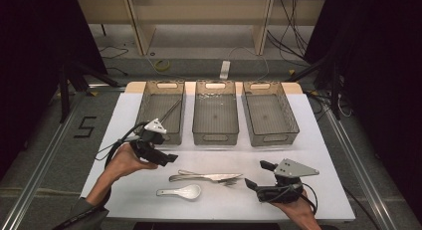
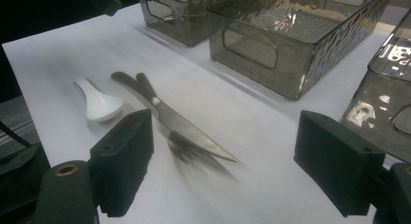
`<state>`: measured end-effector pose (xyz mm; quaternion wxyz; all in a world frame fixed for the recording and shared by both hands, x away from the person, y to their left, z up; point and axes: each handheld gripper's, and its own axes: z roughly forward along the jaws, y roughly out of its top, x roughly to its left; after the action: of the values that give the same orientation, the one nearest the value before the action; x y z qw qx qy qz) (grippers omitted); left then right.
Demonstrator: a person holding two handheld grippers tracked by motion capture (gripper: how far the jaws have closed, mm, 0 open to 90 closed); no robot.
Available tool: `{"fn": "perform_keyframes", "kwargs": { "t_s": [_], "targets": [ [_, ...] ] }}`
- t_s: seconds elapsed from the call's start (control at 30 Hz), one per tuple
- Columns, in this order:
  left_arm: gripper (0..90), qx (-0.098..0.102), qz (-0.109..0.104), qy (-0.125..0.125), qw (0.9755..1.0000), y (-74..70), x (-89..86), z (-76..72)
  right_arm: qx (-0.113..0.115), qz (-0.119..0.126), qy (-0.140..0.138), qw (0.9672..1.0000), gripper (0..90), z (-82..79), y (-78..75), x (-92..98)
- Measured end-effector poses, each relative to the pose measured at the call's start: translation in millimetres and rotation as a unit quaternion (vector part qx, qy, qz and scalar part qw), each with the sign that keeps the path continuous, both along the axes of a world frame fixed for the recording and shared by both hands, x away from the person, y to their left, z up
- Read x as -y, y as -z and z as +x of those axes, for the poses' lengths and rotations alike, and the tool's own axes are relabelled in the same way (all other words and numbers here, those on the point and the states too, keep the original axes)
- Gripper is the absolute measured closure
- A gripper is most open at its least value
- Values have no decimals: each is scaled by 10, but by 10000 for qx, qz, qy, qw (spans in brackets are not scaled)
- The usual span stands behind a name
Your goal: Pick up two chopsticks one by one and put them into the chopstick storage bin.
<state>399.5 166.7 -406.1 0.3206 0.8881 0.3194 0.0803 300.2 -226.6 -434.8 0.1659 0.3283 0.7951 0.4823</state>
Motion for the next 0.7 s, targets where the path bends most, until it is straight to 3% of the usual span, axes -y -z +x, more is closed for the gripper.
{"fn": "perform_keyframes", "kwargs": {
  "t_s": [0.17, 0.43, 0.7],
  "targets": [
    [176, -140, -2, 83, 9999, 35, 33, -65, -9, -9, 7, 10000, 225, 0, 6, -9],
    [177, -189, 37, 119, 9997, 80, 54, -113, -6, 3, 6, 10000, 225, 1, 1, -1],
    [176, -366, 289, 248, 9986, 187, 96, -161, -20, -3, 5, 10000, 225, 6, 8, 7]
  ]
}}
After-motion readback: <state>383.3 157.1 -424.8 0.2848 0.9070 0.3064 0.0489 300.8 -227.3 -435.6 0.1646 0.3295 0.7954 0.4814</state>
